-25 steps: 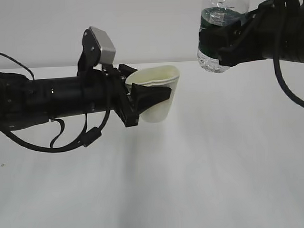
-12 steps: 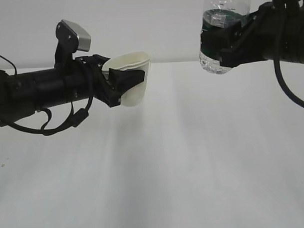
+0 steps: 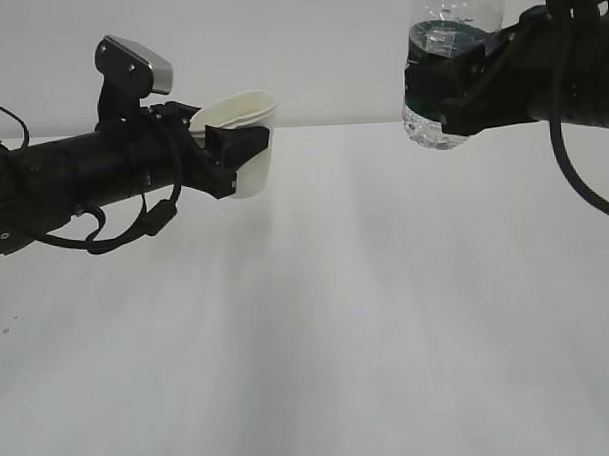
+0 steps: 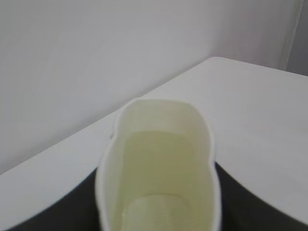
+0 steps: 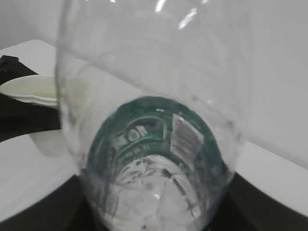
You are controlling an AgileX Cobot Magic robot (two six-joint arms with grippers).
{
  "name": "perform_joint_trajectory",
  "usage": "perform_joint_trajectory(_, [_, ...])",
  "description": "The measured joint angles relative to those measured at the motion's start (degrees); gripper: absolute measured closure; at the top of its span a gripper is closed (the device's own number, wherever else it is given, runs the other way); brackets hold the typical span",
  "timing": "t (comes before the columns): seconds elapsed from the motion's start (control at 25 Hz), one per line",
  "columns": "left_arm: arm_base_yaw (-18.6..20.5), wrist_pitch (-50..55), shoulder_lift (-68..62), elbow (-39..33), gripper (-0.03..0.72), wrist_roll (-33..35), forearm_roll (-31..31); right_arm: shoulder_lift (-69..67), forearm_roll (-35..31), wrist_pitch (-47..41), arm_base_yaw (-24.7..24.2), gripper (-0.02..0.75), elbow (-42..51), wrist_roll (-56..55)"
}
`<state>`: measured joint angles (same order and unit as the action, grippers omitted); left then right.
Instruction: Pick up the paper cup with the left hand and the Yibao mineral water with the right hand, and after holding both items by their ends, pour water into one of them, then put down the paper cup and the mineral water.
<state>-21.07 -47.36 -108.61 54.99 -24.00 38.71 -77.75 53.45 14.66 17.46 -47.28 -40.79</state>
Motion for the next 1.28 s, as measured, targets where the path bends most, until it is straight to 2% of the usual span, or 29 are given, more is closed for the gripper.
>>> perform_joint_trajectory(0.64, [0.4,6.1,0.0,-0.3,0.352,8.3,-13.6,0.0,0.0,-0.1,0.0,0.32,0.0,0.0])
perform_joint_trajectory(1.28, [1.7,7.1,0.0,-0.3,0.353,11.9,-20.1,0.0,0.0,-0.2,0.0,0.32,0.0,0.0])
